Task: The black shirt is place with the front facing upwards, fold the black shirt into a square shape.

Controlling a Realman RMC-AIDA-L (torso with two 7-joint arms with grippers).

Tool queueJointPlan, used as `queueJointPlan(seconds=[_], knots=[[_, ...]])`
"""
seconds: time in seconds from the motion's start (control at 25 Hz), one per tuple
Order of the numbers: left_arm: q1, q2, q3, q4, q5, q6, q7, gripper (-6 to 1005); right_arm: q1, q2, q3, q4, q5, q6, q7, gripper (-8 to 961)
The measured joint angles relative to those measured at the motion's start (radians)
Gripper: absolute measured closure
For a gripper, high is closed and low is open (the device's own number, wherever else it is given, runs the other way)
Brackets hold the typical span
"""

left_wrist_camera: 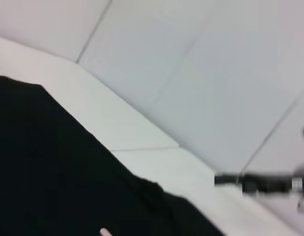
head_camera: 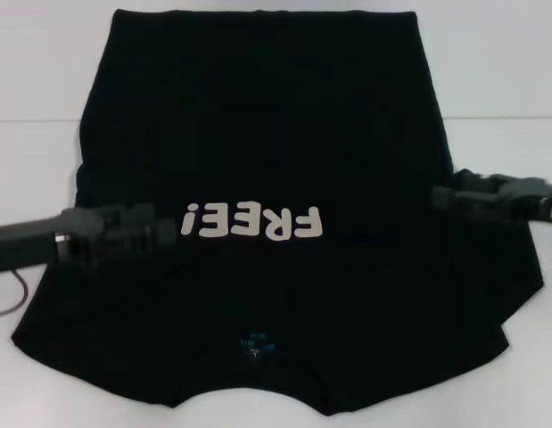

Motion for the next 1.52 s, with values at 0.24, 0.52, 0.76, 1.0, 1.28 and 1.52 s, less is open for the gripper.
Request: queueJointPlan(seconds=[0.24, 0.52, 0.76, 1.0, 1.28, 1.52], knots=[[0.054, -0.042, 0.017, 0.021, 0.005, 0.023, 0.325, 175, 0.059, -0.062, -0.037, -0.219, -0.295, -0.013, 0.557, 8], [0.081, -0.073, 0.052, 0.057, 0.029, 0.010, 0.379, 65, 0.146, -0.059, -0.035, -0.353, -0.648, -0.114, 0.887, 8], [0.080, -0.076, 0.053, 0.056, 0.036, -0.007, 0.382, 66, 0.166, -0.059, -0.040, -0.256, -0.749, -0.032, 0.925, 8], [0.073, -0.079, 0.054, 0.056, 0.036, -0.014, 0.384, 65, 0.197, -0.083, -0.041, -0.091, -0.752, 0.083, 0.917, 8], [0.072, -0.079, 0.054, 0.057, 0.035, -0.021, 0.381, 65, 0.220, -0.085, -0.064, -0.019, -0.753, 0.162, 0.918, 9], [0.073, -0.081, 0.054, 0.057, 0.034, -0.025, 0.380, 66, 0.233, -0.079, -0.102, 0.015, -0.754, 0.204, 0.925, 9]])
